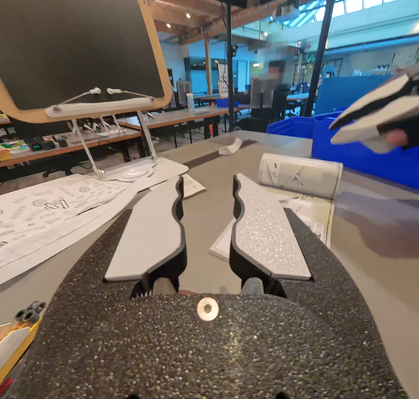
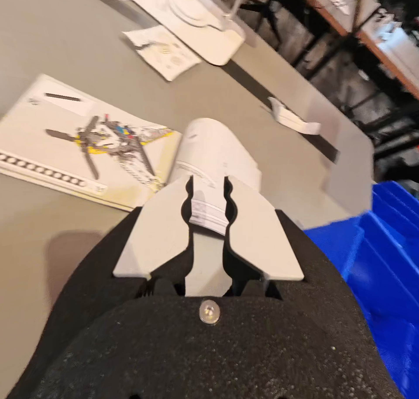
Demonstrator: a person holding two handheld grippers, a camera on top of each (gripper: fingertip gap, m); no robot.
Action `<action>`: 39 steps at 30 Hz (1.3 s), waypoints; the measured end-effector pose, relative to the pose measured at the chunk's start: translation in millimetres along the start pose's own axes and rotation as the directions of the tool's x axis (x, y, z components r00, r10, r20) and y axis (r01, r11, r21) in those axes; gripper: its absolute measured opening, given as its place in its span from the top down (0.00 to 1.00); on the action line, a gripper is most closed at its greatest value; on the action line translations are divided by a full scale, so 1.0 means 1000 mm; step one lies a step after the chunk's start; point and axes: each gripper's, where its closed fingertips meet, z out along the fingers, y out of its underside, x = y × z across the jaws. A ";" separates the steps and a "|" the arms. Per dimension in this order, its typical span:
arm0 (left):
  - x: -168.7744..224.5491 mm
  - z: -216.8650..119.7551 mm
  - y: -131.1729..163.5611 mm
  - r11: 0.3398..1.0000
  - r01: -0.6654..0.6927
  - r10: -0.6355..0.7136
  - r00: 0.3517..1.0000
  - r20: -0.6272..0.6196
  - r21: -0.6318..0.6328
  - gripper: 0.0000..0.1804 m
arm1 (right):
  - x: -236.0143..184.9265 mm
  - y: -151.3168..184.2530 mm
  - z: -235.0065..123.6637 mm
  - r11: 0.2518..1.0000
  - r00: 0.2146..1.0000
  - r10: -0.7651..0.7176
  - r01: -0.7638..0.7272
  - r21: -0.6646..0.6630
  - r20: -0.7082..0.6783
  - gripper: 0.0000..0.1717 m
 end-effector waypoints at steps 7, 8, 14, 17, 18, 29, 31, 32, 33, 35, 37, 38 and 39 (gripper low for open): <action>-0.006 -0.002 -0.018 0.994 0.085 -0.085 0.996 0.003 0.071 0.80 | -0.016 0.027 0.040 0.990 0.997 -0.081 0.082 -0.119 0.012 0.87; -0.007 -0.002 -0.017 0.993 0.102 -0.102 0.995 0.002 0.060 0.82 | -0.013 0.031 0.042 0.987 0.996 -0.091 0.089 -0.134 -0.008 0.90; -0.013 0.001 -0.004 0.992 0.125 -0.125 0.992 -0.002 -0.032 0.95 | -0.007 0.035 0.042 0.986 0.996 -0.082 0.077 -0.146 -0.029 0.90; -0.015 0.001 0.000 0.988 0.145 -0.145 0.989 0.002 -0.048 0.90 | -0.007 0.030 0.038 0.990 0.996 -0.080 0.076 -0.122 -0.029 0.89; -0.015 0.001 0.000 0.987 0.149 -0.149 0.989 -0.001 -0.053 0.88 | -0.007 0.028 0.036 0.990 0.995 -0.089 0.085 -0.113 -0.034 0.89; 0.004 -0.010 0.009 0.975 0.094 -0.109 0.992 -0.067 -0.200 0.77 | -0.064 0.017 0.006 0.972 0.954 -0.236 0.233 0.037 0.185 0.86; 0.013 -0.022 0.013 0.960 0.089 -0.117 0.989 -0.093 -0.265 0.73 | -0.070 0.027 0.003 0.969 0.947 -0.244 0.243 0.032 0.206 0.86; 0.019 -0.031 0.012 0.956 0.090 -0.126 0.986 -0.112 -0.279 0.73 | -0.073 0.033 0.001 0.969 0.944 -0.245 0.245 0.025 0.220 0.87; 0.021 -0.040 0.011 0.953 0.093 -0.130 0.985 -0.113 -0.288 0.73 | -0.078 0.038 0.000 0.970 0.941 -0.242 0.244 0.022 0.238 0.87; 0.022 -0.060 0.009 0.948 0.092 -0.128 0.987 -0.100 -0.305 0.72 | -0.088 0.046 -0.001 0.971 0.932 -0.233 0.238 0.018 0.277 0.87; 0.021 -0.082 0.010 0.942 0.083 -0.115 0.990 -0.081 -0.326 0.72 | -0.096 0.052 0.001 0.968 0.925 -0.243 0.253 0.004 0.293 0.88; 0.019 -0.094 0.012 0.936 0.079 -0.107 0.992 -0.063 -0.342 0.72 | -0.099 0.054 0.004 0.965 0.923 -0.251 0.264 -0.005 0.293 0.88; 0.016 -0.106 0.015 0.930 0.079 -0.099 0.994 -0.039 -0.358 0.72 | -0.100 0.055 0.007 0.962 0.922 -0.257 0.273 -0.013 0.291 0.88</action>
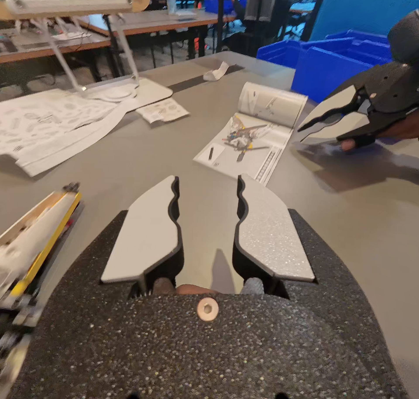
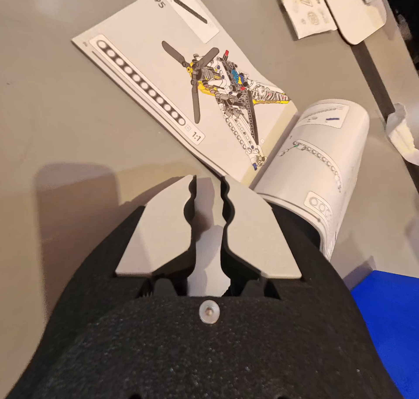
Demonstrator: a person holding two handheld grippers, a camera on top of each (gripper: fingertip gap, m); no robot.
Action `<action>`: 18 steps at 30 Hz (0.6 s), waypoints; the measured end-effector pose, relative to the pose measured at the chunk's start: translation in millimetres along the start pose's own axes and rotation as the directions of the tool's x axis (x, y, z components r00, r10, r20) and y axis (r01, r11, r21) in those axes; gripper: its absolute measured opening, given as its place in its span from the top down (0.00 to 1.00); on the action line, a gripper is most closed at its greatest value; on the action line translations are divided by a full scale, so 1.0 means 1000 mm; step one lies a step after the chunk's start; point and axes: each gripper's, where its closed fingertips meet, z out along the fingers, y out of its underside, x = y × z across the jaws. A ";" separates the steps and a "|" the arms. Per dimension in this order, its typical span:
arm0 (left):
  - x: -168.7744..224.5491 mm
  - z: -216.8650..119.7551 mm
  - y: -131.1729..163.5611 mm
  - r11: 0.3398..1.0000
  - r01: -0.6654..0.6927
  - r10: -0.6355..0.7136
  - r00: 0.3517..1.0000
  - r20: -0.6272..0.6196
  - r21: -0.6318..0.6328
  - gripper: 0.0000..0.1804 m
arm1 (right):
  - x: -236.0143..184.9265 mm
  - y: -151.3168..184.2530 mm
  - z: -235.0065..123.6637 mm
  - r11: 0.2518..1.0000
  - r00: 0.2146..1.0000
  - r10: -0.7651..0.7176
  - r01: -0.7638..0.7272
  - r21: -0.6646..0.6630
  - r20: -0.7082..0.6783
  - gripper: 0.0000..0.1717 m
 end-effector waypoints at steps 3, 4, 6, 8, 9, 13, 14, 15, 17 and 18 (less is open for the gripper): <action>-0.017 -0.035 0.019 0.998 0.023 -0.017 0.994 0.109 -0.057 0.70 | 0.000 0.000 0.013 1.000 1.000 -0.013 0.013 -0.027 -0.005 0.89; -0.024 -0.048 0.023 0.997 0.030 -0.020 0.988 0.152 -0.066 0.69 | 0.001 -0.001 0.018 0.999 1.000 -0.019 0.019 -0.035 -0.015 0.91; -0.039 -0.074 0.031 0.995 0.044 -0.022 0.971 0.238 -0.087 0.68 | 0.004 -0.005 0.024 0.999 0.999 -0.036 0.035 -0.038 -0.034 0.92; -0.053 -0.099 0.041 0.991 0.057 -0.016 0.949 0.316 -0.121 0.67 | 0.006 -0.009 0.028 0.998 0.998 -0.049 0.047 -0.045 -0.046 0.92; -0.060 -0.109 0.046 0.988 0.065 -0.014 0.937 0.349 -0.137 0.67 | 0.007 -0.011 0.030 0.997 0.997 -0.056 0.053 -0.053 -0.049 0.92; -0.078 -0.131 0.065 0.979 0.120 -0.044 0.916 0.399 -0.167 0.66 | 0.003 -0.017 0.029 0.992 0.995 -0.091 0.087 -0.093 -0.043 0.91; -0.081 -0.132 0.069 0.975 0.138 -0.060 0.916 0.396 -0.172 0.67 | 0.000 -0.021 0.028 0.991 0.994 -0.099 0.095 -0.092 -0.038 0.91; -0.084 -0.131 0.072 0.972 0.153 -0.072 0.918 0.391 -0.179 0.67 | -0.004 -0.026 0.025 0.991 0.994 -0.106 0.103 -0.083 -0.027 0.91; -0.092 -0.126 0.081 0.962 0.177 -0.084 0.915 0.394 -0.207 0.67 | -0.018 -0.045 0.022 0.992 0.993 -0.116 0.117 -0.037 0.017 0.91; -0.098 -0.123 0.085 0.956 0.184 -0.079 0.912 0.403 -0.230 0.67 | -0.028 -0.058 0.021 0.993 0.992 -0.118 0.119 0.001 0.050 0.91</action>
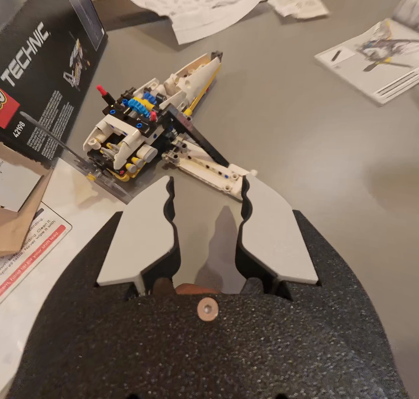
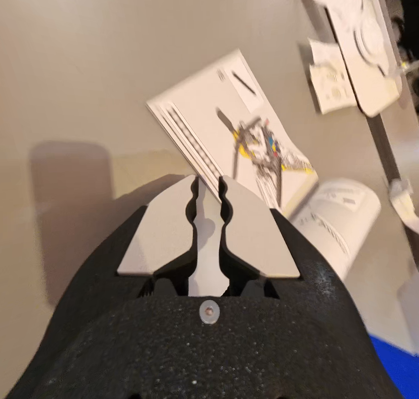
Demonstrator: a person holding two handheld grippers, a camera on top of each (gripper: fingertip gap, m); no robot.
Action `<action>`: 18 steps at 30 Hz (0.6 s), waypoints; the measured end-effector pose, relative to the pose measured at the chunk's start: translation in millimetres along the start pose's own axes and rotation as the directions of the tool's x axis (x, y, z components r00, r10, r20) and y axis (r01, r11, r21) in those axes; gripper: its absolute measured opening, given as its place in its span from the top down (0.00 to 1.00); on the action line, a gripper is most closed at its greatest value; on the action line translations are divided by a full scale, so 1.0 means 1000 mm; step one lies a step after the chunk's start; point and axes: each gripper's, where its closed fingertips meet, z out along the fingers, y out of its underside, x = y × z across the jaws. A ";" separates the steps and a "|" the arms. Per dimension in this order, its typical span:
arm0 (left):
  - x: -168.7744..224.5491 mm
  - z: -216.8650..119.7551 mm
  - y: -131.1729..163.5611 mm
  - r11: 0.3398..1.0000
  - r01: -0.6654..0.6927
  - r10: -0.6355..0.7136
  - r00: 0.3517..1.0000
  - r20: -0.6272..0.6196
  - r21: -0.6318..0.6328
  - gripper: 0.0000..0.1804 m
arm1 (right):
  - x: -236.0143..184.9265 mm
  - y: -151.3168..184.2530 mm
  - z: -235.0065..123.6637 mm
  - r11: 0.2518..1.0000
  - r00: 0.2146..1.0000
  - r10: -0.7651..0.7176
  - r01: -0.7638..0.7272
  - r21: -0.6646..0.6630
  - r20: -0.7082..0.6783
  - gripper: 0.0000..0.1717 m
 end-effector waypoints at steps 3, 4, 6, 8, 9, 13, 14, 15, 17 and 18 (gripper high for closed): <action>-0.018 0.011 -0.005 0.997 -0.078 0.079 0.994 0.072 -0.017 0.68 | -0.034 -0.054 0.004 0.991 0.987 -0.009 -0.013 0.136 0.162 0.90; -0.022 0.012 -0.011 0.993 -0.119 0.119 0.988 0.094 -0.004 0.69 | -0.048 -0.074 0.007 0.984 0.974 -0.019 -0.022 0.177 0.227 0.89; -0.027 0.013 -0.024 0.981 -0.189 0.183 0.978 0.104 0.050 0.70 | -0.074 -0.113 0.014 0.968 0.935 -0.046 -0.046 0.248 0.351 0.89; -0.032 0.011 -0.036 0.966 -0.234 0.222 0.968 0.113 0.107 0.70 | -0.095 -0.149 0.027 0.959 0.886 -0.058 -0.079 0.273 0.460 0.89; -0.034 0.011 -0.041 0.959 -0.255 0.241 0.964 0.116 0.124 0.71 | -0.104 -0.166 0.036 0.957 0.860 -0.062 -0.093 0.276 0.506 0.89; -0.041 0.019 -0.047 0.927 -0.367 0.360 0.928 0.093 0.081 0.74 | -0.128 -0.226 0.080 0.958 0.778 -0.023 -0.162 0.237 0.628 0.87; -0.043 0.023 -0.046 0.917 -0.394 0.389 0.917 0.091 0.053 0.74 | -0.133 -0.238 0.089 0.958 0.754 0.002 -0.190 0.215 0.657 0.87; -0.046 0.027 -0.045 0.907 -0.421 0.417 0.904 0.092 0.024 0.74 | -0.138 -0.249 0.097 0.956 0.730 0.025 -0.218 0.197 0.683 0.86; -0.048 0.034 -0.042 0.879 -0.476 0.477 0.875 0.084 -0.032 0.74 | -0.144 -0.264 0.109 0.952 0.707 0.054 -0.249 0.177 0.705 0.86; -0.048 0.036 -0.040 0.861 -0.506 0.509 0.857 0.080 -0.052 0.74 | -0.147 -0.270 0.112 0.952 0.703 0.056 -0.253 0.175 0.709 0.87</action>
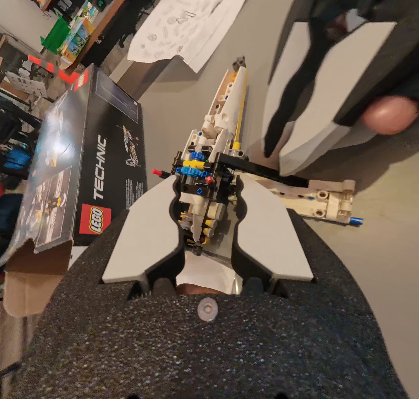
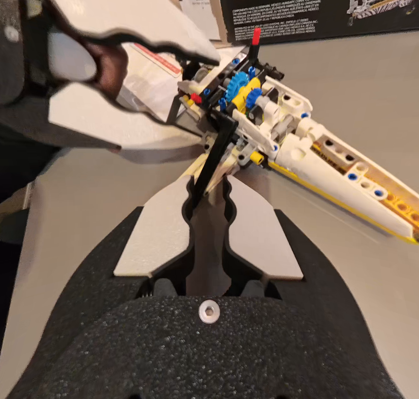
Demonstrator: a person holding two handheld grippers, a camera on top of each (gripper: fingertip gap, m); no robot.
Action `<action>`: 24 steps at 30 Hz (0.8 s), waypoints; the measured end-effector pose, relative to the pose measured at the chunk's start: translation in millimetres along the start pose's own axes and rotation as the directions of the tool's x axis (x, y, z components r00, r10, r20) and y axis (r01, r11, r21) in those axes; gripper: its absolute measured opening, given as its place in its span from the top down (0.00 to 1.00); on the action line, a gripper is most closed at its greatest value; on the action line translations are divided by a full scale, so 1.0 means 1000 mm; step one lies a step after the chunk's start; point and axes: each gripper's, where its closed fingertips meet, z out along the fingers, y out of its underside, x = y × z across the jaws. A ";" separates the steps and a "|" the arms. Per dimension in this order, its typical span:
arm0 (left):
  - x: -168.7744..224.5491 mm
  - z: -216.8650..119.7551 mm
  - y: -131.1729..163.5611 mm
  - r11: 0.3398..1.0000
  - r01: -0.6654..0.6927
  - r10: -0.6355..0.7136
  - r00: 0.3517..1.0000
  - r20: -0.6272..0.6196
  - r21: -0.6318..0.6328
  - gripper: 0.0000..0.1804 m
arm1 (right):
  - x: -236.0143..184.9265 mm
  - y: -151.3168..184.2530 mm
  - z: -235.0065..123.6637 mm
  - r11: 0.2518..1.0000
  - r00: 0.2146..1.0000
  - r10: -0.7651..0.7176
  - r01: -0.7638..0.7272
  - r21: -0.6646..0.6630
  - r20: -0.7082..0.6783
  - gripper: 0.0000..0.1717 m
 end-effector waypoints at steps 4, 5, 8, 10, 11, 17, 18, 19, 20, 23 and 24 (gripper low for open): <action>0.000 0.008 0.003 0.992 -0.117 0.119 0.992 0.034 -0.039 0.76 | 0.004 -0.006 0.014 0.999 0.998 -0.034 0.033 -0.031 -0.056 0.87; 0.001 0.010 0.005 0.990 -0.132 0.134 0.990 0.036 -0.042 0.76 | 0.003 -0.007 0.016 0.998 0.997 -0.048 0.046 -0.037 -0.059 0.91; 0.002 0.013 0.005 0.987 -0.160 0.161 0.985 0.057 -0.034 0.78 | 0.000 -0.007 0.017 0.998 0.996 -0.058 0.056 -0.031 -0.064 0.91; 0.006 0.010 0.003 0.983 -0.185 0.186 0.981 0.053 -0.019 0.80 | -0.004 -0.003 0.014 0.999 0.998 -0.036 0.035 -0.027 -0.048 0.92; 0.009 0.008 0.001 0.979 -0.206 0.206 0.977 0.050 -0.008 0.81 | -0.006 0.001 0.011 0.999 0.999 -0.024 0.023 -0.026 -0.043 0.92; 0.062 -0.019 -0.026 0.927 -0.341 0.352 0.935 -0.045 0.153 0.83 | -0.041 0.039 -0.021 1.000 1.000 0.003 -0.003 -0.029 -0.022 0.92; 0.072 -0.023 -0.030 0.919 -0.355 0.370 0.927 -0.063 0.169 0.84 | -0.049 0.047 -0.026 0.999 1.000 0.000 0.000 -0.033 -0.011 0.92; 0.082 -0.027 -0.034 0.906 -0.380 0.399 0.914 -0.075 0.187 0.85 | -0.057 0.054 -0.032 0.999 1.000 -0.006 0.005 -0.036 -0.008 0.92; 0.092 -0.030 -0.037 0.893 -0.403 0.426 0.900 -0.088 0.203 0.86 | -0.061 0.060 -0.038 0.999 1.000 -0.014 0.013 -0.038 -0.018 0.92; 0.110 -0.033 -0.042 0.882 -0.433 0.453 0.887 -0.087 0.186 0.91 | -0.063 0.071 -0.051 0.999 0.994 -0.041 0.038 -0.034 -0.098 0.92; 0.113 -0.033 -0.043 0.880 -0.442 0.459 0.886 -0.072 0.175 0.92 | -0.063 0.073 -0.054 0.998 0.991 -0.048 0.044 -0.034 -0.124 0.92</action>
